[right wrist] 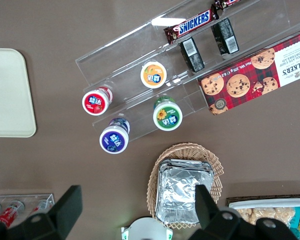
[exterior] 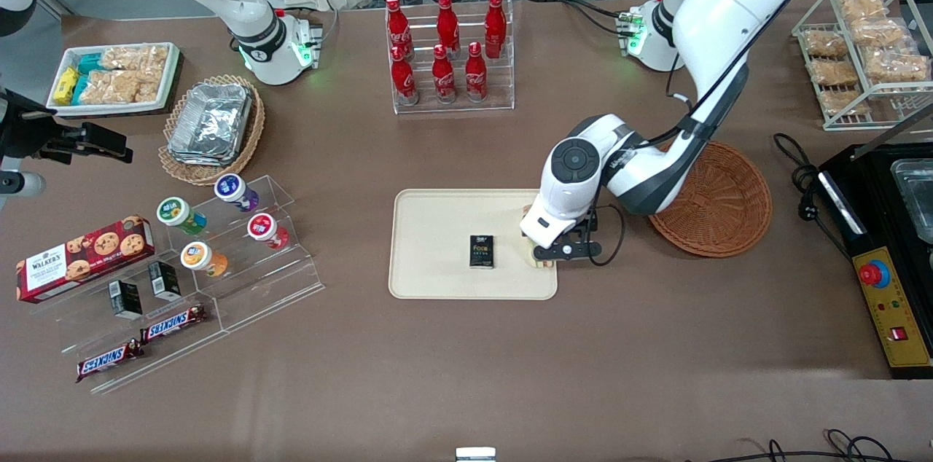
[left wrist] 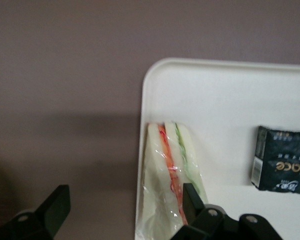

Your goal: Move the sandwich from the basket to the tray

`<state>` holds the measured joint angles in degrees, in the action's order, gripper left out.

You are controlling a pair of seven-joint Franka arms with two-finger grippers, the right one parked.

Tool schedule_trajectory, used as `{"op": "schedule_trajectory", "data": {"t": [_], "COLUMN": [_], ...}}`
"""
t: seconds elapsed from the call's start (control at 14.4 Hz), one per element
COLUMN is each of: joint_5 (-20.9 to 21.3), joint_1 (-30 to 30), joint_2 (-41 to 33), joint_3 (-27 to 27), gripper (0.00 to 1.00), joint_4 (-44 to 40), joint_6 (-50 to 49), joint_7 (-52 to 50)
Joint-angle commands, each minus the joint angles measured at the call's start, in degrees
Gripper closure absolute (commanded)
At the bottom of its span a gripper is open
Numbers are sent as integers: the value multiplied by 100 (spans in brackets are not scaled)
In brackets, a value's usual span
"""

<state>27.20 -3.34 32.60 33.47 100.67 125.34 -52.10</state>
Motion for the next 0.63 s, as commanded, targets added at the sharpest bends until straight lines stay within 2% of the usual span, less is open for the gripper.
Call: {"op": "schedule_trajectory", "data": {"t": [0.0, 0.21, 0.42, 0.56], "joint_5": [-91, -617, -1610, -1683], "joint_1": [237, 605, 1211, 1659], "joint_2": [-437, -973, -1509, -1773], "joint_3": [89, 90, 64, 72], "gripper": [0, 0, 0, 0], "joint_4": [-196, -328, -723, -934], "joint_6": [-527, -834, -1685, -2275], "joint_7": [-55, 251, 1410, 1632]}}
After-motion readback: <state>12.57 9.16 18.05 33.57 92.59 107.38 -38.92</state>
